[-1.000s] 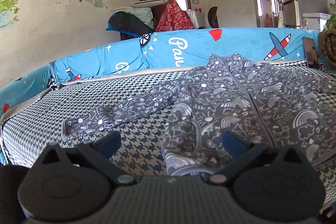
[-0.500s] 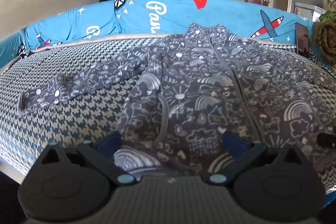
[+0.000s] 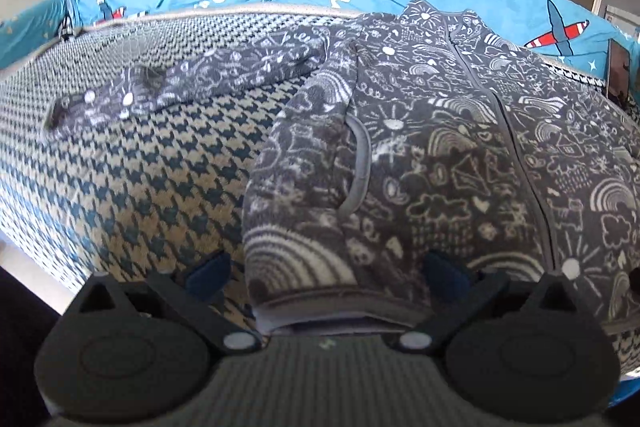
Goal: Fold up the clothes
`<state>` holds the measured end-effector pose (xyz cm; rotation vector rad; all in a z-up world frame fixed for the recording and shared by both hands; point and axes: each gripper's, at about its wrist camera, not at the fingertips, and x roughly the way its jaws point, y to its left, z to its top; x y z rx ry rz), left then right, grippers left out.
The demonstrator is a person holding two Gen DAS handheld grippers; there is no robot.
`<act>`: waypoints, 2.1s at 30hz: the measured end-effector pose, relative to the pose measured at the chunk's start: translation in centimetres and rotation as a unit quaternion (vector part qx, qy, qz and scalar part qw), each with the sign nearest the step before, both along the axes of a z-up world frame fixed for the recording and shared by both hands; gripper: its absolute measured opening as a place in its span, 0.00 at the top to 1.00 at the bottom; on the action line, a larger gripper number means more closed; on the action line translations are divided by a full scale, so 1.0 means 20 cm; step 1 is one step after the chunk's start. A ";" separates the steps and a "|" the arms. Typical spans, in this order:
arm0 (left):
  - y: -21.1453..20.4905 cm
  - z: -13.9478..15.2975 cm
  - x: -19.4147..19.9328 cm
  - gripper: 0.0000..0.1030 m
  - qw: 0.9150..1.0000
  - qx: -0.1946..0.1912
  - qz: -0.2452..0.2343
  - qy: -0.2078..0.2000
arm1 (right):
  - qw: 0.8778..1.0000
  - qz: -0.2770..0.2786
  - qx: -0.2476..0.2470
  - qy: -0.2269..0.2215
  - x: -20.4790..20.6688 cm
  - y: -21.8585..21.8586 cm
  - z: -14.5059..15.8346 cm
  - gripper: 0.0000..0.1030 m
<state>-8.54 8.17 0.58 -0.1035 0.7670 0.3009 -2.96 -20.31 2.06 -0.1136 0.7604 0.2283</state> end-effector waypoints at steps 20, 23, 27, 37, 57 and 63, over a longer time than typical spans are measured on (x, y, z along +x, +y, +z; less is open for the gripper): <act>-0.12 0.22 0.12 0.00 0.996 0.011 -0.032 -0.083 | 0.999 0.000 0.041 -0.015 -0.02 -0.02 0.04 0.21; -0.12 0.19 0.24 0.00 0.997 -0.009 -0.030 -0.074 | 0.998 0.004 0.034 -0.047 -0.05 0.00 0.06 0.21; -0.12 0.09 0.39 0.00 0.998 -0.011 -0.017 -0.053 | 0.998 0.009 0.026 -0.062 -0.05 0.02 0.06 0.21; -0.07 -0.06 0.42 0.00 0.999 -0.020 0.034 -0.034 | 1.000 0.000 0.014 -0.017 0.01 0.04 -0.02 0.17; -0.07 0.15 0.66 0.00 0.999 -0.037 -0.035 0.002 | 0.995 0.080 0.035 -0.049 0.23 0.06 0.14 0.41; -0.03 0.16 0.78 0.00 0.997 -0.047 -0.051 0.020 | 0.984 0.169 0.012 -0.062 0.40 0.14 0.20 0.41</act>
